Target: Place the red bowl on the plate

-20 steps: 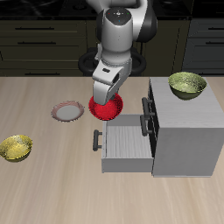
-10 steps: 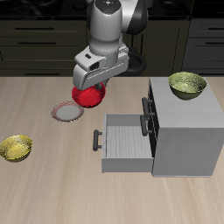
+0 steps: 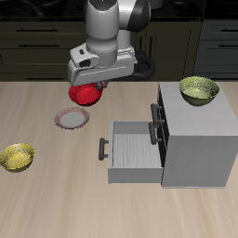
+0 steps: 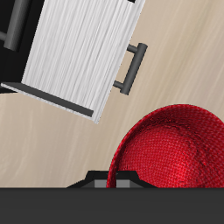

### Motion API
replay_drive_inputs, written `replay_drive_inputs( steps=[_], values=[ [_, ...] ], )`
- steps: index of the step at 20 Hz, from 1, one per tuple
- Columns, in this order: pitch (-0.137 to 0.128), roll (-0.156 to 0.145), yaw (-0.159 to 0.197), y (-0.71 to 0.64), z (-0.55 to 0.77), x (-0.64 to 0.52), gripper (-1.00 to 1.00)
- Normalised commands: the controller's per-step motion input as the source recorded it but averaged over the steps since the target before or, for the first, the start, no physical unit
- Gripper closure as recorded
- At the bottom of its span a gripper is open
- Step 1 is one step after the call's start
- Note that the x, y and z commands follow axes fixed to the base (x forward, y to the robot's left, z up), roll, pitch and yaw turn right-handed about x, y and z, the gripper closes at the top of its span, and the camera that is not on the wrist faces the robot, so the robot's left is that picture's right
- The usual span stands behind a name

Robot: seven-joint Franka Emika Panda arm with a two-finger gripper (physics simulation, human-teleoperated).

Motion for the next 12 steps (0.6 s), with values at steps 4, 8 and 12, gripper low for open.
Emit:
replay_drive_inputs(
  steps=[4,8,12],
  values=[
    [-0.024,0.000,-0.322,-0.04,0.31,-0.17,1.00],
    [-0.039,-0.059,-0.232,-0.08,0.29,-0.14,1.00],
    [-0.024,-0.044,-0.141,-0.08,0.17,-0.19,1.00]
  ],
)
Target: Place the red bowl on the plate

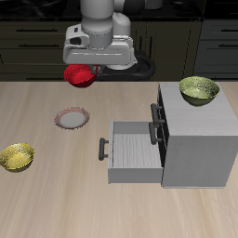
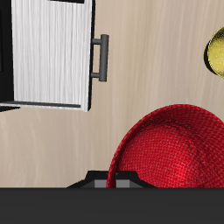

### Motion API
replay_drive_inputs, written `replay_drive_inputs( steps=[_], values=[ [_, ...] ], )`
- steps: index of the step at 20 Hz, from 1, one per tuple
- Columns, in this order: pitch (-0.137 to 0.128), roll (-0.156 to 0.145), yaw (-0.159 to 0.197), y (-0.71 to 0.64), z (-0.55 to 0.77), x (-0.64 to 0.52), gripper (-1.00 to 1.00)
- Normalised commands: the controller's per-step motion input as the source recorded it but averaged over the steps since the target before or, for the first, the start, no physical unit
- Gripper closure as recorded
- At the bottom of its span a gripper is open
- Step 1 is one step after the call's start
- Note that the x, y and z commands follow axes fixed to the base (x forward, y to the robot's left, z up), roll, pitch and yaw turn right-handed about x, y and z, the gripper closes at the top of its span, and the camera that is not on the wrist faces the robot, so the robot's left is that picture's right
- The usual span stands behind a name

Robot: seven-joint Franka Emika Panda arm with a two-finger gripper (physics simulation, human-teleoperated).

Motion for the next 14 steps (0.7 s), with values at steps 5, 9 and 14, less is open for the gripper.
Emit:
replay_drive_inputs(
  steps=[5,9,14],
  values=[
    [-0.009,-0.021,-0.017,-0.01,0.00,-0.15,1.00],
    [-0.020,-0.052,0.023,-0.12,-0.07,-0.16,1.00],
    [-0.022,-0.033,0.023,-0.24,0.01,-0.15,1.00]
  ],
)
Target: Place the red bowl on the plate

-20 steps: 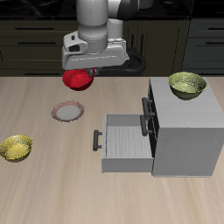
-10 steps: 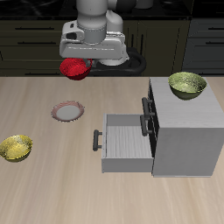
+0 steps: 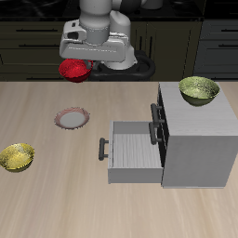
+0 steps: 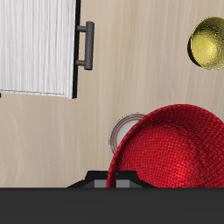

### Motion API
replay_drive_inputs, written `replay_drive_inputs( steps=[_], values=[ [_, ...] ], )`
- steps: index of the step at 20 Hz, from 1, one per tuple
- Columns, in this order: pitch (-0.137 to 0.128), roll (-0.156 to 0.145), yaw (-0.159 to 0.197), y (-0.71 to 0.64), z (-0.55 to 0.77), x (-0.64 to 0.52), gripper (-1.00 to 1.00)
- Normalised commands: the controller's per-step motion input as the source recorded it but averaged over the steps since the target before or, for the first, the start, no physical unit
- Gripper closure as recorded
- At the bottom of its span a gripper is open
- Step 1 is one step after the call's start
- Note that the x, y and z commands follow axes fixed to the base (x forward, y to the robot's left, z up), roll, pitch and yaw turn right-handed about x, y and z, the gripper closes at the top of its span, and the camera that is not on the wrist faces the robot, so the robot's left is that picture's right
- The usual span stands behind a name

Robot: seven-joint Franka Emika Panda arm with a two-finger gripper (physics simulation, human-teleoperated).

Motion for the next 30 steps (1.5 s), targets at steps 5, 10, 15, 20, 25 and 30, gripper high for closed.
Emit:
replay_drive_inputs(
  steps=[5,10,15,20,25,30],
  values=[
    [0.023,-0.025,-0.001,-0.32,-0.10,-0.22,1.00],
    [-0.012,-0.004,0.045,-0.13,-0.05,-0.20,1.00],
    [-0.036,-0.005,0.000,-0.11,0.11,-0.15,1.00],
    [-0.001,-0.001,0.022,-0.08,-0.08,-0.04,1.00],
    [0.013,0.020,0.013,-0.03,-0.21,0.06,1.00],
    [0.054,0.006,0.005,-0.08,-0.40,0.12,1.00]
  ],
)
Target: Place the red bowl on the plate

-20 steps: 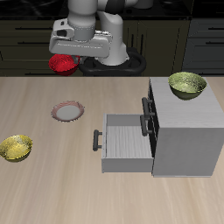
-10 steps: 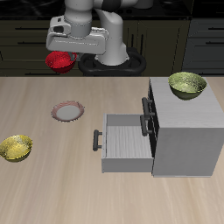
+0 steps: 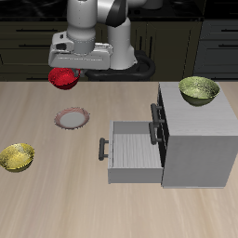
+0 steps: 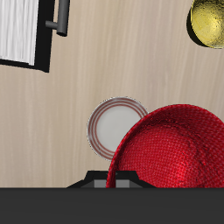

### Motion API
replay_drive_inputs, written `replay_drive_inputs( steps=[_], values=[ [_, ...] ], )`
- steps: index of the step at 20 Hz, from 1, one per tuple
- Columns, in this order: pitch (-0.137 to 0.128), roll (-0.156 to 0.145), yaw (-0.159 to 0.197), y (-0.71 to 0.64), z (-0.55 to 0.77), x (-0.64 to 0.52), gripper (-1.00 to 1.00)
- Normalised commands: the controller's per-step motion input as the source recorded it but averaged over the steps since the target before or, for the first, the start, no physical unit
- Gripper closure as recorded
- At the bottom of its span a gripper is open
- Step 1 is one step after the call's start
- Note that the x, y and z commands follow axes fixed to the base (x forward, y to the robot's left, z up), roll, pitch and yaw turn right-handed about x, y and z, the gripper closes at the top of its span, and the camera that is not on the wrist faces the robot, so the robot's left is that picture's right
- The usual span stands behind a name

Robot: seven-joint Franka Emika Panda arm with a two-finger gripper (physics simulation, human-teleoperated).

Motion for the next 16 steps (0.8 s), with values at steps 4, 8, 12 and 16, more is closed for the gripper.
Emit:
replay_drive_inputs(
  steps=[4,8,12,16],
  values=[
    [-0.004,0.013,0.023,0.08,-0.26,0.14,1.00],
    [-0.012,0.005,0.030,0.10,-0.30,0.11,1.00],
    [0.039,0.019,-0.046,0.08,-0.22,0.07,1.00],
    [0.008,0.006,-0.016,0.03,-0.21,0.02,1.00]
  ],
)
